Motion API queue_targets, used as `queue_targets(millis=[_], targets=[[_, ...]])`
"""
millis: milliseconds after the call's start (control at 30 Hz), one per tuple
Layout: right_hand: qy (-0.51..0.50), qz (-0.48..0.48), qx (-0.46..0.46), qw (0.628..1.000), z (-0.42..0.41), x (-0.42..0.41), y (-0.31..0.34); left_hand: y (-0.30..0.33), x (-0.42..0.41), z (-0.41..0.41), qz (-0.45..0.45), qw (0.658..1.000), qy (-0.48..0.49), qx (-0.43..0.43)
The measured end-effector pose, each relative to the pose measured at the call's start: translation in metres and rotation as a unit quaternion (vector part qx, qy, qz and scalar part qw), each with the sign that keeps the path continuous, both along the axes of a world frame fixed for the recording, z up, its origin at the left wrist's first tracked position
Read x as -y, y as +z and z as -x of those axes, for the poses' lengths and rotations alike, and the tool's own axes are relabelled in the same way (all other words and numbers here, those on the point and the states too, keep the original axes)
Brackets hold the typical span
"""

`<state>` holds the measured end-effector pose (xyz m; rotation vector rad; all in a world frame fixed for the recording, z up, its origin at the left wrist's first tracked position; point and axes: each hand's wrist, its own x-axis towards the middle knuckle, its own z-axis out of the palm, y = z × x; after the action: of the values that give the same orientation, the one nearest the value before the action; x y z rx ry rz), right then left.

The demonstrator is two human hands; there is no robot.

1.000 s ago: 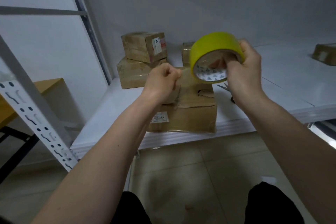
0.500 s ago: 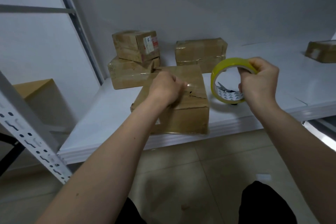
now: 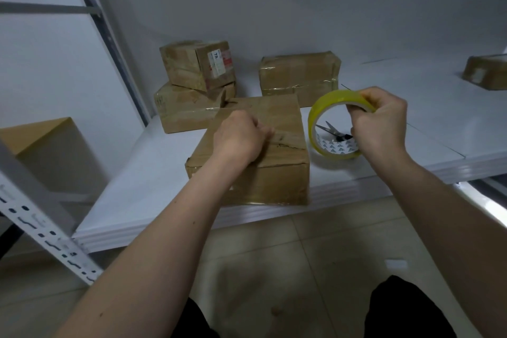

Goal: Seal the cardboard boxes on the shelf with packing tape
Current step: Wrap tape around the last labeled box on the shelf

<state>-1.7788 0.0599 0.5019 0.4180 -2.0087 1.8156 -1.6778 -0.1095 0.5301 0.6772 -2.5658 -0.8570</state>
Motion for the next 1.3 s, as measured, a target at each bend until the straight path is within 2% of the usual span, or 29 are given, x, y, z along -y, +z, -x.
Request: queue_targets(millis=[267, 433, 600, 667, 733, 767, 833, 900, 933, 1033, 1167, 1233, 1300], targets=[[0.009, -0.009, -0.01, 1.0, 0.002, 0.002, -0.004, -0.005, -0.002, 0.001, 0.065, 0.998, 0.007, 0.023], [0.013, -0.002, -0.015, 1.0, 0.004, 0.003, -0.009, -0.004, -0.005, 0.0, 0.163, 0.984, 0.024, 0.067], [0.012, -0.015, -0.027, 0.999, 0.003, 0.002, -0.009, -0.004, 0.006, -0.006, 0.266, 0.954, 0.065, 0.123], [0.017, -0.024, -0.028, 0.999, 0.002, 0.002, -0.011, -0.008, 0.008, -0.015, 0.27, 0.959, 0.061, 0.065], [0.02, -0.018, -0.028, 0.999, 0.002, 0.003, -0.012, -0.013, -0.003, -0.024, 0.27, 0.962, -0.021, -0.031], [0.019, -0.013, -0.027, 0.999, 0.003, 0.004, -0.013, -0.015, -0.012, -0.028, 0.272, 0.958, -0.08, -0.04], [0.014, -0.009, -0.03, 0.999, 0.004, 0.004, -0.015, -0.023, -0.029, -0.031, 0.295, 0.942, -0.154, 0.043], [0.009, -0.01, -0.028, 1.0, 0.005, 0.005, -0.017, -0.033, -0.038, -0.029, 0.344, 0.924, -0.141, 0.094], [0.006, -0.009, -0.025, 1.0, 0.005, 0.005, -0.017, -0.036, -0.04, -0.027, 0.355, 0.922, -0.128, 0.085], [0.001, -0.009, -0.02, 1.0, 0.005, 0.005, -0.019, -0.043, -0.046, -0.024, 0.347, 0.927, -0.141, 0.002], [-0.015, -0.002, -0.002, 1.0, 0.01, 0.004, -0.022, -0.053, -0.05, -0.023, 0.388, 0.9, -0.154, -0.122], [-0.02, 0.001, 0.004, 1.0, 0.011, 0.004, -0.023, -0.054, -0.046, -0.022, 0.402, 0.893, -0.152, -0.138], [-0.018, 0.002, 0.0, 1.0, 0.011, 0.005, -0.023, -0.047, -0.046, -0.025, 0.402, 0.899, -0.136, -0.106]])
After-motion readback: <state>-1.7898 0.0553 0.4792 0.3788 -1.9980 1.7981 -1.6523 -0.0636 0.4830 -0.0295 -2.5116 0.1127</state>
